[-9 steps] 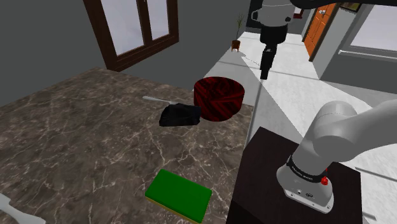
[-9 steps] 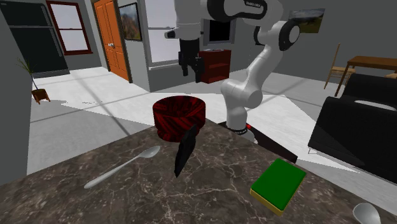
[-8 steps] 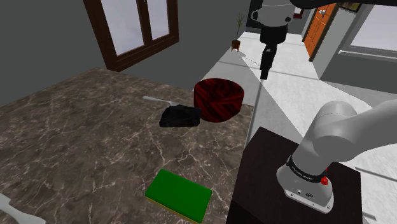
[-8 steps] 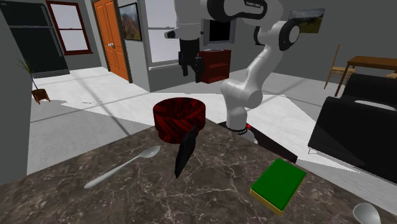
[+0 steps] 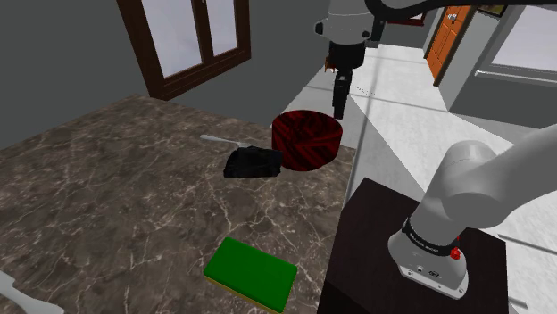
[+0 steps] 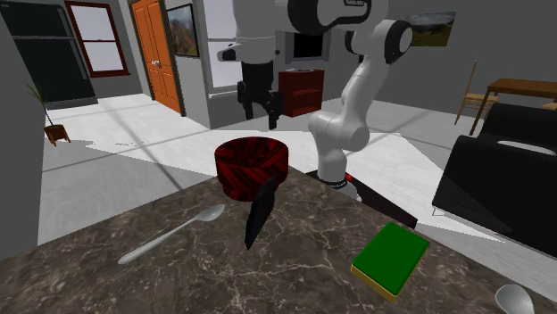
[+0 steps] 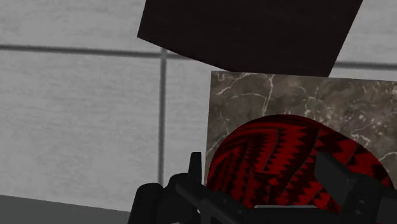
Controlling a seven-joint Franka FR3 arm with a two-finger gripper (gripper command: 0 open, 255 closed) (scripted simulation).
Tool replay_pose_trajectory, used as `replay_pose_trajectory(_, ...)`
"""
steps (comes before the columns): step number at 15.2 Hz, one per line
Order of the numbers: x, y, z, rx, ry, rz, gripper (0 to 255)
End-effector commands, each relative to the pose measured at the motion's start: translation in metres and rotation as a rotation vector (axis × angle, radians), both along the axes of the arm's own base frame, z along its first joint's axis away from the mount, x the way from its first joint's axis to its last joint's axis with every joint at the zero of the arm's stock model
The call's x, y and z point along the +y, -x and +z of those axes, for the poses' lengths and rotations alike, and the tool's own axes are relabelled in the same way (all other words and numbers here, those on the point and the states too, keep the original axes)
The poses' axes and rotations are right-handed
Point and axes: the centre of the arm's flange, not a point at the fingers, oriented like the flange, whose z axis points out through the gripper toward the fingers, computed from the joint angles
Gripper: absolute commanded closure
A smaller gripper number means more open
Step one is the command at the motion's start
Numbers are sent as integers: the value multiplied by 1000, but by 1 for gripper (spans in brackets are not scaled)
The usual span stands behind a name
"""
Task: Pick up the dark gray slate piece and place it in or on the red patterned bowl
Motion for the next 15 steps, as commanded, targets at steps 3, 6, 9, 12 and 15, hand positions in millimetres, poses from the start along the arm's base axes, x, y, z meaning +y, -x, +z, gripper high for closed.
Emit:
replay_pose_trajectory(3,44,-25,-10,-5,-12,94,0)
replay_pose_trajectory(6,78,-41,-16,-9,-21,164,0)
replay_pose_trajectory(9,113,-55,-20,-13,-30,234,0)
replay_pose_trajectory(12,149,-66,-25,-17,-39,304,0)
replay_pose_trajectory(15,186,-75,-29,-21,-48,374,0)
